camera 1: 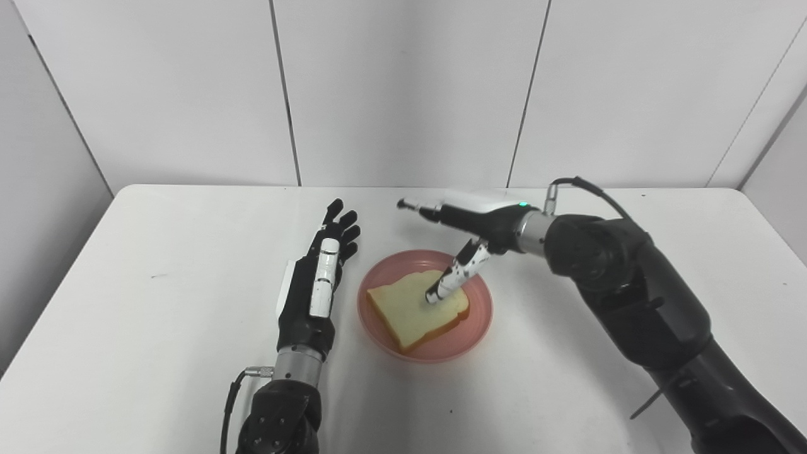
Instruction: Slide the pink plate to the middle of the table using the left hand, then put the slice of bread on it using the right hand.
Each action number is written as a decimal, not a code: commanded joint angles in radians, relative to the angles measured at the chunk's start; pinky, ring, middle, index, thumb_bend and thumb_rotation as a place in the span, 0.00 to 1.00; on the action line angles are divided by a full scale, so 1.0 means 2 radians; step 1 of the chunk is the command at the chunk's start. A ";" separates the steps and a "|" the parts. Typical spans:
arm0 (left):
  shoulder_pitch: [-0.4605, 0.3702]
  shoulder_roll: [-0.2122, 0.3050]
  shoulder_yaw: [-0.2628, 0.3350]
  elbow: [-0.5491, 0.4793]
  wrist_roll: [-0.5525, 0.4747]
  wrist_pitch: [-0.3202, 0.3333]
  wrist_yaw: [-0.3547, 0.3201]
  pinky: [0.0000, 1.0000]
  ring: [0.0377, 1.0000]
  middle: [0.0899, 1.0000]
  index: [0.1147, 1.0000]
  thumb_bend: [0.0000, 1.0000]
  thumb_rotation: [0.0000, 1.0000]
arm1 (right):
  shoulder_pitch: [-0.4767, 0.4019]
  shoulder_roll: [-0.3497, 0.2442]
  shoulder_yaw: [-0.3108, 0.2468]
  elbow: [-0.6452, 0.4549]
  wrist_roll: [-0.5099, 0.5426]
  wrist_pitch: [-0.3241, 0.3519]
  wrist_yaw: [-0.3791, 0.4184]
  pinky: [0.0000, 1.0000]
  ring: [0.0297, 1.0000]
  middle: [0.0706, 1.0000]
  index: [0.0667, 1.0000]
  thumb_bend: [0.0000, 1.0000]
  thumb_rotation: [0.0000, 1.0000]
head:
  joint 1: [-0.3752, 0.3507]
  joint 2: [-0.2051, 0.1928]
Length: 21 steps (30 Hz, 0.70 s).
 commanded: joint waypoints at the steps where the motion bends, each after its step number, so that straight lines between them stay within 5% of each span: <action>1: -0.017 0.000 0.000 -0.004 -0.007 -0.024 -0.004 0.91 0.90 0.91 0.91 0.58 1.00 | -0.007 0.002 -0.024 -0.023 0.020 0.024 -0.018 0.90 1.00 1.00 1.00 1.00 0.43 | 0.001 0.000; 5: -0.014 0.006 0.001 0.002 -0.013 -0.034 -0.008 0.90 0.90 0.91 0.91 0.58 1.00 | 0.032 0.009 -0.062 -0.036 0.051 0.031 -0.055 0.85 0.97 1.00 1.00 1.00 0.65 | -0.002 -0.008; 10: -0.012 0.011 0.002 0.010 -0.015 -0.047 -0.008 0.88 0.89 0.91 0.90 0.57 1.00 | 0.098 0.051 -0.138 -0.050 0.117 0.028 -0.132 0.90 1.00 1.00 1.00 0.95 0.98 | -0.007 -0.023; 15: -0.008 0.021 0.001 0.016 -0.017 -0.058 -0.015 0.88 0.91 0.92 0.92 0.53 1.00 | 0.179 0.132 -0.199 -0.072 0.176 0.007 -0.234 0.98 1.00 1.00 1.00 0.85 1.00 | -0.013 -0.034; 21: -0.006 0.028 0.003 0.035 -0.024 -0.087 -0.025 0.92 0.92 0.94 0.94 0.55 1.00 | 0.245 0.217 -0.225 -0.071 0.215 -0.066 -0.342 1.00 1.00 1.00 1.00 0.80 1.00 | -0.014 -0.045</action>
